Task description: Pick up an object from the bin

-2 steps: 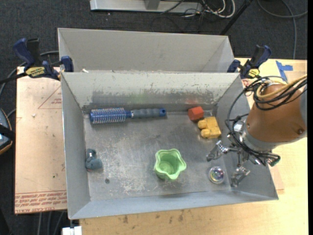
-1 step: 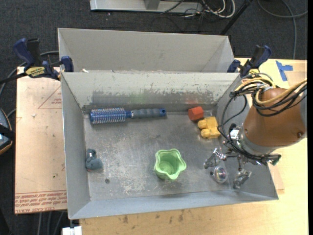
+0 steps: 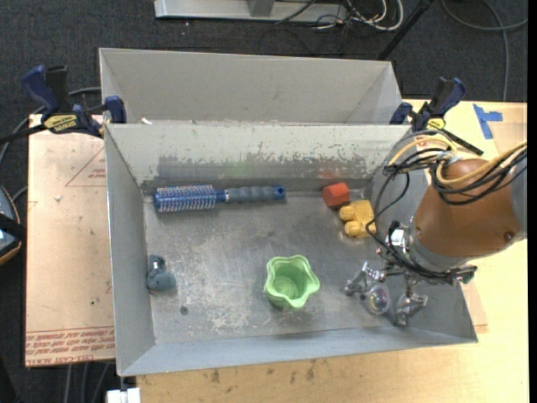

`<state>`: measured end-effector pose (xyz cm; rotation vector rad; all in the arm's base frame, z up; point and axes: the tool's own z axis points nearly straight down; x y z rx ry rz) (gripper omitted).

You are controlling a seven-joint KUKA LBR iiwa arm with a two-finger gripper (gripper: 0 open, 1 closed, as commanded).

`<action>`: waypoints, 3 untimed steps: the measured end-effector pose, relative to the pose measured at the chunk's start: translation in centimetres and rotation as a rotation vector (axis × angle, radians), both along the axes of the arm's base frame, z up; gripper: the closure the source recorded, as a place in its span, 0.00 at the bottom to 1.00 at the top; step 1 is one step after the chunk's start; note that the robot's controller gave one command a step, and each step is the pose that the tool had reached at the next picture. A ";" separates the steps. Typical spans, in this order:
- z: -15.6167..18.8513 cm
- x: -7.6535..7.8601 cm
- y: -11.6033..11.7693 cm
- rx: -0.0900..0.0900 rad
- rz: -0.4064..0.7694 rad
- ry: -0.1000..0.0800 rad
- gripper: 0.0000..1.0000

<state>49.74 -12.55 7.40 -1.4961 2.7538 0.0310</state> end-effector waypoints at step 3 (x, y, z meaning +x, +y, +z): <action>11.3 0.5 0.2 -0.021 -0.004 -0.012 1.00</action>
Offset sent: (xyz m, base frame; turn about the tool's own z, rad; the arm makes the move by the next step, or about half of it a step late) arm 0.0000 0.0000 0.0000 -0.0001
